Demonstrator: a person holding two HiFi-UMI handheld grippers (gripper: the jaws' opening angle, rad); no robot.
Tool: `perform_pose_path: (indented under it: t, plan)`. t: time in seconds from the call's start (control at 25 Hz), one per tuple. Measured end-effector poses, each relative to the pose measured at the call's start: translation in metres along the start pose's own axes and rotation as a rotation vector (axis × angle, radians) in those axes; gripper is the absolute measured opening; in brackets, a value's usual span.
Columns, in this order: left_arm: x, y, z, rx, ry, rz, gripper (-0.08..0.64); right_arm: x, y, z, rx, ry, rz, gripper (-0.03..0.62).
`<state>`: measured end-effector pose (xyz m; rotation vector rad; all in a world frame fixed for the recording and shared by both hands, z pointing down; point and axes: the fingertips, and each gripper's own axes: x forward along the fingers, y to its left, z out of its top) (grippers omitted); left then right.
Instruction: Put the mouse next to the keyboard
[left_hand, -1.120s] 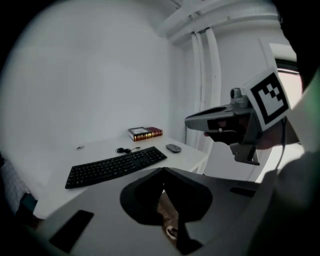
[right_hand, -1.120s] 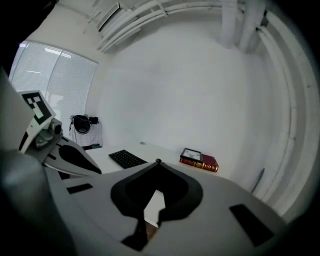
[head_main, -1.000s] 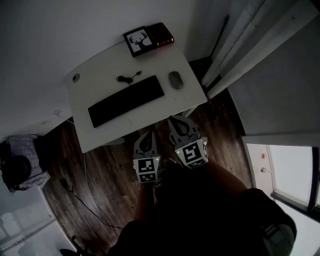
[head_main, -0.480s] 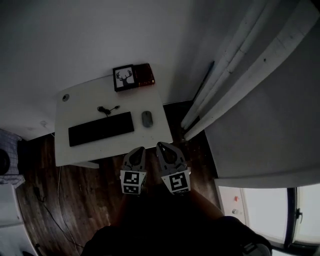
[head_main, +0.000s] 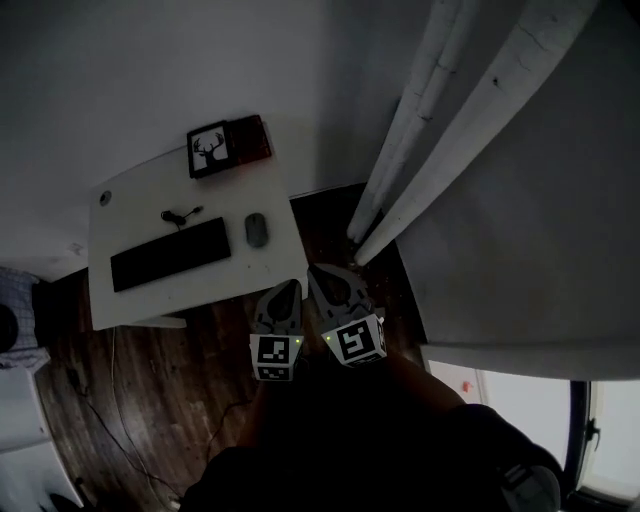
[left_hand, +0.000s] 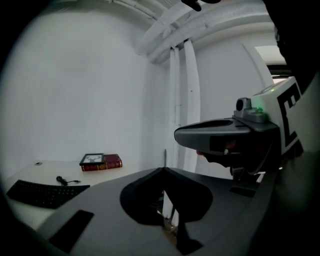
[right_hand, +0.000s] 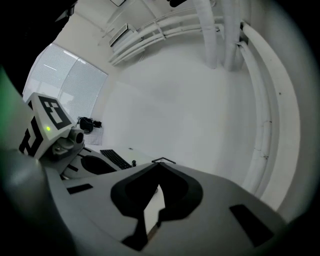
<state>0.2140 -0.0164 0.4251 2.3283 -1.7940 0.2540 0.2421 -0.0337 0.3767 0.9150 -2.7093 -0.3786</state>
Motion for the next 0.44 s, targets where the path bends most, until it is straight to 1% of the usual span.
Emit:
perform_pose_path:
  t: [0.12,0.24,0.32,0.44]
  plan:
    - [-0.013,0.013,-0.001,-0.008,0.006,0.085,0.003,0.015,0.012,0.014,0.034,-0.026,0.086,0.02]
    - [-0.042,0.037,-0.011,-0.021,0.031,0.191,0.003,0.029,0.044,0.022,0.059,-0.059,0.175,0.02]
    - [-0.057,0.05,-0.02,-0.041,0.067,0.243,0.003,0.035,0.06,0.024,0.077,-0.068,0.214,0.02]
    - [-0.074,0.065,-0.034,-0.046,0.129,0.305,0.003,0.041,0.079,0.024,0.095,-0.072,0.255,0.02]
